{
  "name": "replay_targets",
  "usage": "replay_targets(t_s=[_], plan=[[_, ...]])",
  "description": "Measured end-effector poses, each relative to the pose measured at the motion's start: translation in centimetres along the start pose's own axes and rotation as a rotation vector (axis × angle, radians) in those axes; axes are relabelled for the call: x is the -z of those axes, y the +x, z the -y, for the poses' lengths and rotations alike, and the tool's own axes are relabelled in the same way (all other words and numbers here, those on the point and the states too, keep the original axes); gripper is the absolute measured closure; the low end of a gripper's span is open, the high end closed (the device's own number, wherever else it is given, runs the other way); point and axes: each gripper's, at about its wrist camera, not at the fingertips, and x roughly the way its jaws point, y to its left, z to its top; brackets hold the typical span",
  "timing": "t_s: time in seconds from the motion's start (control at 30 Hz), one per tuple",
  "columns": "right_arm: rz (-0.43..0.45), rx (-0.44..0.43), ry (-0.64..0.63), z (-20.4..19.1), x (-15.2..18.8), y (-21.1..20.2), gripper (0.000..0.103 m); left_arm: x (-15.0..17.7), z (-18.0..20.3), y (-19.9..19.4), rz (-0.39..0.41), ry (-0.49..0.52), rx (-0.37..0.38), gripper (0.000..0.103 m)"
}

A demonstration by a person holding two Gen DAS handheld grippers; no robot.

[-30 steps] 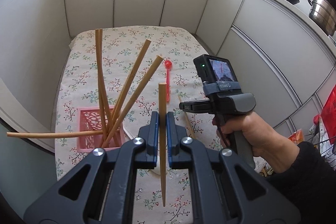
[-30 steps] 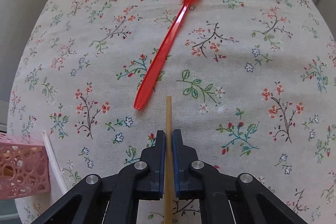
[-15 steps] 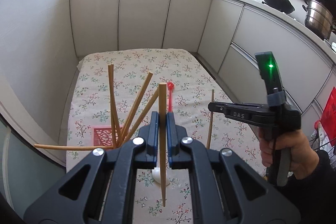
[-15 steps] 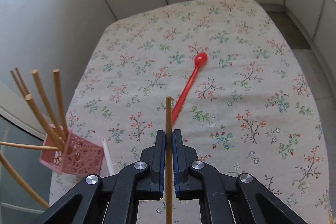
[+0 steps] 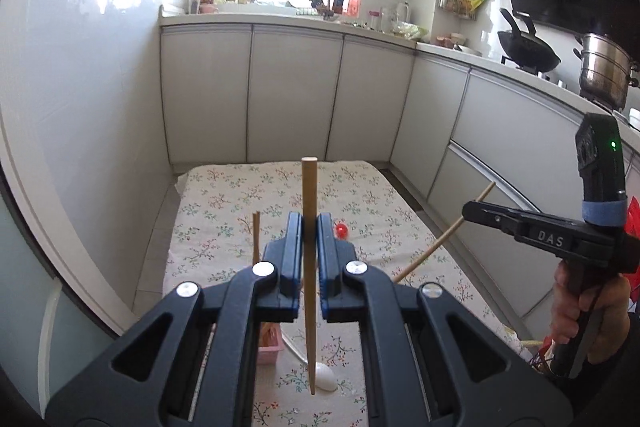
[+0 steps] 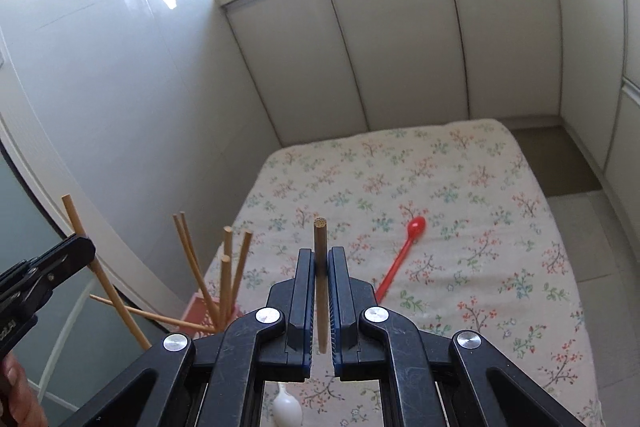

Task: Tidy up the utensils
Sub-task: 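Carry both held chopsticks over the pink mesh cup, then open the left tool into the cup while the right tool releases its chopstick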

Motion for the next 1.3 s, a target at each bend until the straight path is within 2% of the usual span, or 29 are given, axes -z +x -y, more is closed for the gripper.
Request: replay_targets(t_s=[0.27, 0.47, 0.8, 1.07, 1.2, 1.3], plan=[[0.069, -0.075, -0.048, -2.7, -1.1, -2.4, 0.098, -1.5, -1.7, -1.2, 0.162, -0.019, -0.124, 0.095], [0.078, -0.134, -0.056, -4.5, -1.2, -2.7, 0.098, -1.3, -2.6, 1.4, 0.193, 0.006, -0.200, 0.095], [0.075, -0.208, -0.052, -6.2, -0.8, -0.9, 0.098, 0.0, -3.2, 6.4, 0.132, 0.079, -0.255, 0.095], [0.052, -0.232, -0.057, -7.7, 0.6, 3.4, 0.098, 0.9, -3.4, 8.0, 0.070, 0.101, -0.219, 0.095], [0.038, -0.231, -0.054, -7.9, 1.1, 5.1, 0.098, 0.7, -3.7, 7.5, 0.064, 0.082, -0.205, 0.082], [0.029, -0.224, -0.059, -8.0, 1.4, 6.1, 0.098, 0.6, -4.0, 6.8, 0.048, 0.062, -0.207, 0.077]])
